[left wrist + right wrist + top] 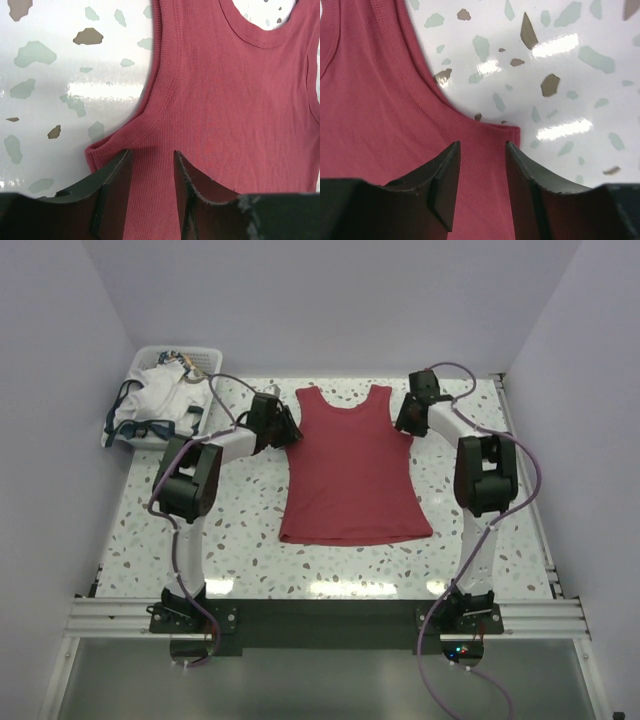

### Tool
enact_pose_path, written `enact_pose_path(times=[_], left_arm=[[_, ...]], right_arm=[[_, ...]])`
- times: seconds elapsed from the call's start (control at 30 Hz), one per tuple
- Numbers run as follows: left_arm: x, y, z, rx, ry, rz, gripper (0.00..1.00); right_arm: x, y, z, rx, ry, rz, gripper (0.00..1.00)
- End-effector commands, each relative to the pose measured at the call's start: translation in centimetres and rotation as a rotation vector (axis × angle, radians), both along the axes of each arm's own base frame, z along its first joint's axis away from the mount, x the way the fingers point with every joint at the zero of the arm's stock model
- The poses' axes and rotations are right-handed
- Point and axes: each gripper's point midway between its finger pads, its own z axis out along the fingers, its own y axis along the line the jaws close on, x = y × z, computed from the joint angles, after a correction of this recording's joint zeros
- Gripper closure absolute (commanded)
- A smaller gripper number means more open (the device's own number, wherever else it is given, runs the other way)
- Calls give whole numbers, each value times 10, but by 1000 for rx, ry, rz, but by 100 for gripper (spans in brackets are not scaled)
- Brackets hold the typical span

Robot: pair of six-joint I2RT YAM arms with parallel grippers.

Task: Fold and stack the tank tops
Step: Flatten the tank top out

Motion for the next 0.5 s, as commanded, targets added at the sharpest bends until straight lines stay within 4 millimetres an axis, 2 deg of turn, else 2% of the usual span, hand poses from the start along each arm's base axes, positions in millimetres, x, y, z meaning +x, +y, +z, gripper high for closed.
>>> enact_pose_path(times=[0.0,0.03,0.1,0.13,0.2,0.23,0.3,0.33,0.4,0.43,0.47], left_arm=[[23,-3,57,-45,-149,-37,55],[24,-3,71,-68,-176,-50,54],[26,-3,87,-88,-213,-58,52],[27,-1,103,-95,-241,-56,52],[25,4,116,-99,-260,-49,51],[25,10,130,-101,-284,-36,51],[20,20,131,-80,-263,-4,51],[20,29,137,-67,-265,27,51],[14,39,132,-42,-236,58,52],[10,47,130,-24,-215,86,52],[6,51,123,-19,-192,99,52]], right_arm=[[-14,2,78,-93,-115,17,54],[-27,13,94,-113,-135,39,52],[-44,24,110,-124,-159,56,52],[-63,47,122,-117,-191,102,53],[-84,75,126,-87,-212,161,53],[-105,105,117,-58,-200,224,55],[-130,135,119,-30,-206,288,60],[-153,164,113,-20,-190,354,64],[-174,186,110,-35,-192,389,70],[-195,213,107,-22,-191,453,70],[-202,223,107,-36,-200,464,71]])
